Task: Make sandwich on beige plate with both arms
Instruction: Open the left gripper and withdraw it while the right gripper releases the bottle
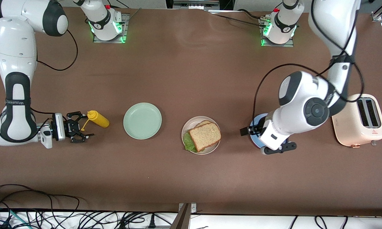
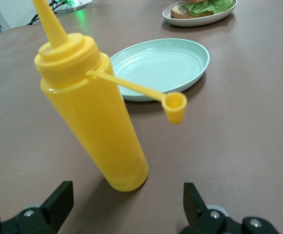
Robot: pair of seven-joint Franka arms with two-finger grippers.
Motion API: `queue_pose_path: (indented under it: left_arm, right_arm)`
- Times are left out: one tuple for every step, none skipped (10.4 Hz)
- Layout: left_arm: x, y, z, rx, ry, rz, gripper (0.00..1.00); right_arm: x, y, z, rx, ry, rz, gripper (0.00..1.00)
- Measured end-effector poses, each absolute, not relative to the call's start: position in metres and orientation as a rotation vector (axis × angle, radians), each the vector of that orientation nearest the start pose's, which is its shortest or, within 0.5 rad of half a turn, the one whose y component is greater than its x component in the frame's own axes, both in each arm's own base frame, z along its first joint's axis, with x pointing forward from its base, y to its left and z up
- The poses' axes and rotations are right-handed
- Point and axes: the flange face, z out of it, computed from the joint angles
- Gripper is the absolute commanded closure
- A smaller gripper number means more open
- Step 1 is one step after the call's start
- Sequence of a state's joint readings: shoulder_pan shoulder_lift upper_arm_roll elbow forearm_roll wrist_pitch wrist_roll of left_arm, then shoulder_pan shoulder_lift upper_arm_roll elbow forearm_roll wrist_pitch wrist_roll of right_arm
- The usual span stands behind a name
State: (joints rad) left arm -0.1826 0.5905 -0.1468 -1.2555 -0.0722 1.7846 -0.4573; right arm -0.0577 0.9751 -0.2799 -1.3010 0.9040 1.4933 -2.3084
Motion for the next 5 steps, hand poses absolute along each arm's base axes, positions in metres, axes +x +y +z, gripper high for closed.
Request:
queue_pose_path:
  left_arm:
    - [0.682,-0.204,0.439,-3.197,-0.224,0.154,0.00]
    - [0.681,-0.193,0.459,-3.153,-0.201,0.106,0.00]
    - [0.681,-0.178,0.475,-3.120,-0.191,0.055,0.00]
    - [0.681,-0.161,0.488,-3.095,-0.161,0.025,0.00]
    - [0.680,-0.141,0.499,-3.080,-0.101,0.028,0.00]
  right_arm:
    - [0.670,-0.101,0.153,-1.485,-1.722,-0.521,0.00]
    - [0.673,-0.107,0.160,-1.493,-1.743,-0.515,0.00]
    - [0.677,-0.113,0.168,-1.498,-1.768,-0.507,0.00]
    - [0.680,-0.117,0.175,-1.500,-1.787,-0.502,0.00]
    - [0.683,-0.118,0.179,-1.502,-1.797,-0.502,0.00]
